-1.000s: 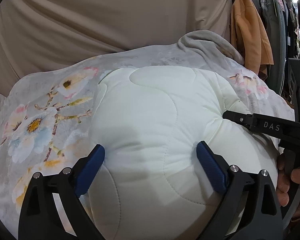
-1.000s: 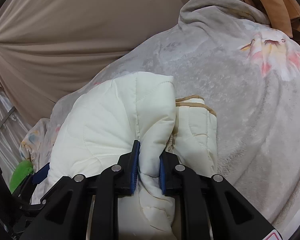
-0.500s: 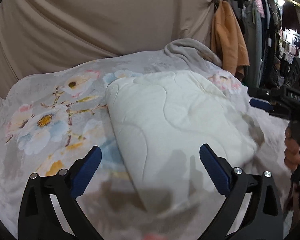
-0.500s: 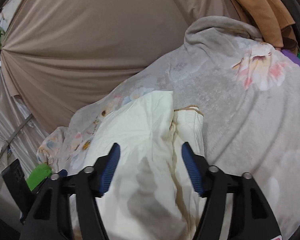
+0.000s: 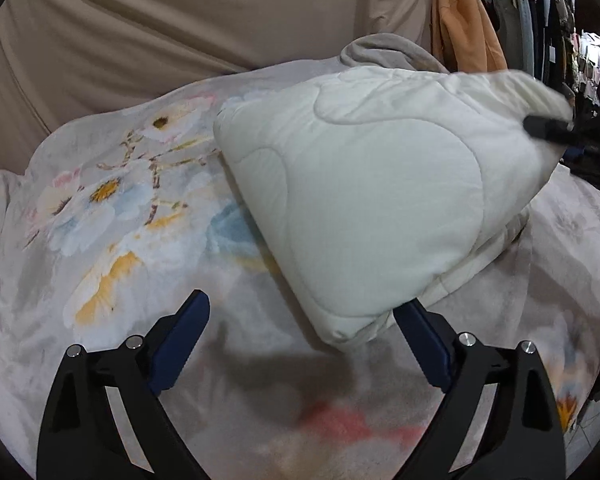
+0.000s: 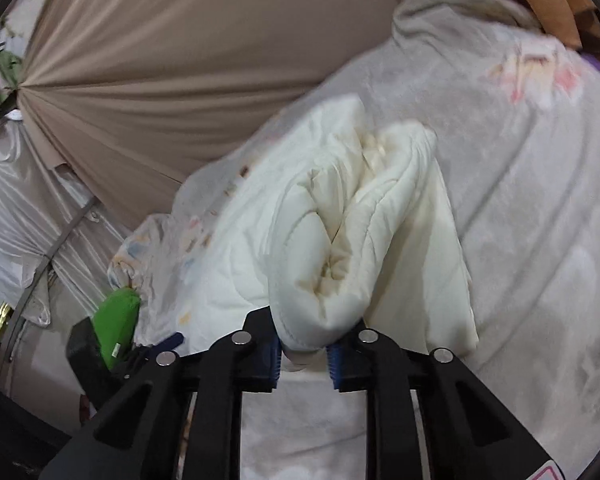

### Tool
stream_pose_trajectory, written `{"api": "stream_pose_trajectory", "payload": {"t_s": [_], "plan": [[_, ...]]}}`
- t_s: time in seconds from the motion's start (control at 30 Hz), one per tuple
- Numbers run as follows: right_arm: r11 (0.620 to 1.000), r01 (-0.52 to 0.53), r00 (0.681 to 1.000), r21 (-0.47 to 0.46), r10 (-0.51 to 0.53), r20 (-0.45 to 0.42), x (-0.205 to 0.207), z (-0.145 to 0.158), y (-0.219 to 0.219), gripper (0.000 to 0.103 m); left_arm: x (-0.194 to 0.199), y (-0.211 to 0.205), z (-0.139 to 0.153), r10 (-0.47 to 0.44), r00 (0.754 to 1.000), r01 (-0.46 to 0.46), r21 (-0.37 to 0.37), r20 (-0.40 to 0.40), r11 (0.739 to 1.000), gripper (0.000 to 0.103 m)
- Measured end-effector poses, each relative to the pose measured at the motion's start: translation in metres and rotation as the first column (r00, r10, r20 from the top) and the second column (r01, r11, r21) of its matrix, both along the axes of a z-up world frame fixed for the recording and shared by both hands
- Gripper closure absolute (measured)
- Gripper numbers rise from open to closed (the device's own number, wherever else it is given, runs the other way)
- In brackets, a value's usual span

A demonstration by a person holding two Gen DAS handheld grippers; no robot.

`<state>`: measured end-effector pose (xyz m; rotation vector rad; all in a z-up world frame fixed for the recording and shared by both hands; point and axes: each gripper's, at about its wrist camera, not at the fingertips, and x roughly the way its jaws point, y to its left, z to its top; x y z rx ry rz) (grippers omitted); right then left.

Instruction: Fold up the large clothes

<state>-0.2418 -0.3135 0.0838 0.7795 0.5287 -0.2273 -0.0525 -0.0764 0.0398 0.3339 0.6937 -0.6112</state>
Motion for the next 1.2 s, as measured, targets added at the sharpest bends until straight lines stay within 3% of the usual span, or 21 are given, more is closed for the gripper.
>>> {"api": "stream_pose_trajectory", "payload": {"t_s": [0.07,0.1,0.17,0.2,0.27,0.33,0.37,0.43,0.53,0.7,0.83,0.97,1.0,1.03,1.07,1.1,1.2], "plan": [[0.999,-0.012,0.997,-0.04,0.015,0.08,-0.008,0.027,0.007,0.092,0.005,-0.01,-0.002,-0.003,1.0,0.003,0.022,0.008,1.0,0.021],[0.998,-0.004,0.996,-0.065,0.01,0.092,-0.012,0.034,0.009,0.092,0.01,-0.013,-0.007,0.011,1.0,-0.012,0.044,0.006,0.999,0.026],[0.995,0.035,0.998,-0.098,-0.03,0.06,-0.018,0.03,0.006,0.094,0.024,-0.014,-0.02,0.032,0.999,-0.029,0.052,-0.041,0.998,0.026],[0.996,0.056,0.998,-0.065,-0.055,0.022,-0.022,0.016,-0.002,0.094,0.028,-0.013,-0.026,0.036,0.997,-0.032,0.048,-0.075,0.998,0.026],[0.993,0.099,0.992,0.061,-0.094,-0.088,-0.029,-0.038,-0.02,0.094,0.025,-0.014,-0.032,0.027,0.998,-0.024,0.057,-0.061,0.998,0.026],[0.977,0.104,0.989,0.184,-0.082,-0.126,-0.035,-0.084,-0.027,0.094,0.02,-0.018,-0.033,0.025,0.999,-0.022,0.088,-0.032,0.996,0.026],[0.965,0.11,0.988,0.237,-0.081,-0.131,-0.039,-0.091,-0.029,0.093,0.017,-0.02,-0.032,0.026,0.999,-0.024,0.099,-0.019,0.995,0.026],[0.974,0.104,0.988,0.202,-0.078,-0.132,-0.042,-0.079,-0.028,0.087,0.01,-0.018,-0.022,0.009,1.0,-0.007,0.095,-0.022,0.995,0.03],[0.989,0.114,0.983,0.09,-0.1,-0.152,-0.049,-0.054,-0.018,0.066,-0.006,0.0,0.004,-0.039,0.999,0.04,0.053,-0.023,0.998,0.029],[0.982,0.188,0.981,-0.016,-0.188,-0.053,-0.071,0.005,-0.02,0.059,-0.019,0.018,0.064,-0.053,0.997,0.056,-0.061,0.054,0.997,0.02],[0.986,0.138,0.99,-0.091,-0.14,-0.018,-0.03,0.039,-0.036,0.048,-0.001,-0.011,0.094,-0.044,0.994,0.057,-0.131,0.102,0.99,0.015],[0.991,0.105,0.986,-0.088,-0.115,-0.119,0.031,0.02,-0.063,0.048,0.023,-0.063,0.089,-0.019,0.996,0.029,-0.105,0.092,0.994,0.015],[0.99,0.107,0.98,-0.087,-0.12,-0.16,0.039,0.01,-0.067,0.053,0.028,-0.071,0.084,-0.013,0.996,0.021,-0.091,0.088,0.996,0.015],[0.993,0.098,0.976,-0.063,-0.108,-0.187,0.046,-0.001,-0.071,0.081,0.033,-0.079,0.078,-0.009,0.996,0.015,-0.072,0.084,0.997,0.015],[0.996,0.084,0.984,-0.011,-0.084,-0.157,0.044,-0.008,-0.073,0.09,0.035,-0.083,0.074,-0.006,0.997,0.011,-0.065,0.081,0.998,0.015],[0.996,0.086,0.99,0.021,-0.083,-0.111,0.037,-0.011,-0.072,0.092,0.036,-0.087,0.068,-0.005,0.997,0.009,-0.055,0.071,0.998,0.015],[0.992,0.122,0.99,-0.02,-0.123,-0.064,0.014,-0.013,-0.065,0.094,0.045,-0.093,0.046,-0.008,1.0,0.009,-0.015,0.026,1.0,0.014]]}}
